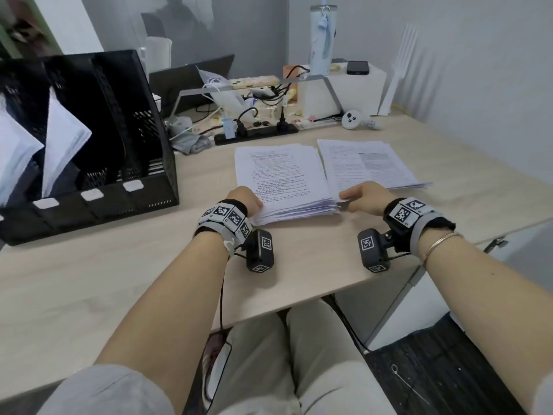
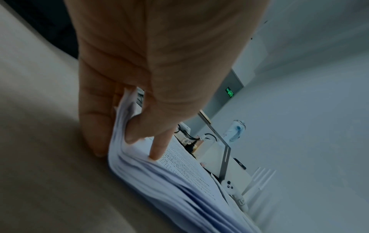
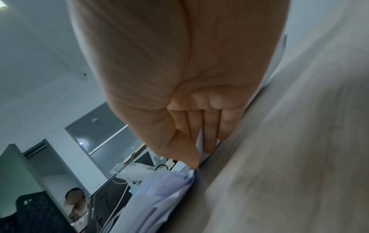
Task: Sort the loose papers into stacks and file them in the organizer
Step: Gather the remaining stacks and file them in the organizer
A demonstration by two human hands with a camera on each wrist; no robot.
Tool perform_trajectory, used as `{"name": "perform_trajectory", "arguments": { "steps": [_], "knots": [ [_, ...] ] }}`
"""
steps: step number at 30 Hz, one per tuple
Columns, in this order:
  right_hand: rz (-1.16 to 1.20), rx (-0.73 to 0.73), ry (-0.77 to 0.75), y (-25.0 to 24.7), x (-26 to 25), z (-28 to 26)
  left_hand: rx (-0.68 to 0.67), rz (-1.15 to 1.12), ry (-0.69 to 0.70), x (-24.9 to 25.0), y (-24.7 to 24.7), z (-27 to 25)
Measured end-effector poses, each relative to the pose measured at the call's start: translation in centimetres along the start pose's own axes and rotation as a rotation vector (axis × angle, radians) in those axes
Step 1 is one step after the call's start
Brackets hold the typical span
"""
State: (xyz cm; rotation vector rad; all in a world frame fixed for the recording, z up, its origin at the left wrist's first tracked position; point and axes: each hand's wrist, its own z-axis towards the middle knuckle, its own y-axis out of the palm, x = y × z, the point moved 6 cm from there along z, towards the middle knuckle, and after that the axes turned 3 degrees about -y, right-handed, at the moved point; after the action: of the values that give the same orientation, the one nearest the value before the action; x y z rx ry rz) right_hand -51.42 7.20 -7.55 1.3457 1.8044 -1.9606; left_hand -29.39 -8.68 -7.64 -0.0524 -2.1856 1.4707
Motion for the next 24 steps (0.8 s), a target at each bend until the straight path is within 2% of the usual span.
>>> {"name": "perform_trajectory", "arguments": {
  "steps": [7,11,14,17,20,22,24],
  "knots": [
    [0.018,-0.044,-0.065,3.0,-2.7,0.6,0.060,-0.030,-0.085,-5.1,-1.9,-1.8],
    [-0.007,-0.035,-0.068,4.1,-3.3,0.7,0.073,-0.059,-0.101,-7.0,-2.5,-2.9],
    [-0.064,-0.025,-0.125,4.4,-4.2,0.6,0.070,-0.091,-0.075,-7.8,-2.7,-3.6],
    [-0.054,0.113,-0.177,3.8,-5.2,0.3,0.069,-0.126,-0.024,-8.2,-2.7,-4.3],
    [0.088,0.281,-0.140,3.4,-6.2,-0.3,0.080,-0.142,-0.028,-8.7,-2.7,-4.9],
    [0.177,0.236,-0.049,4.2,-6.9,-0.6,0.088,-0.154,-0.039,-9.2,-2.6,-5.3],
    [0.209,0.050,0.086,6.1,-7.4,-0.9,0.121,-0.151,-0.058,-9.8,-2.6,-5.8]
  ]
}}
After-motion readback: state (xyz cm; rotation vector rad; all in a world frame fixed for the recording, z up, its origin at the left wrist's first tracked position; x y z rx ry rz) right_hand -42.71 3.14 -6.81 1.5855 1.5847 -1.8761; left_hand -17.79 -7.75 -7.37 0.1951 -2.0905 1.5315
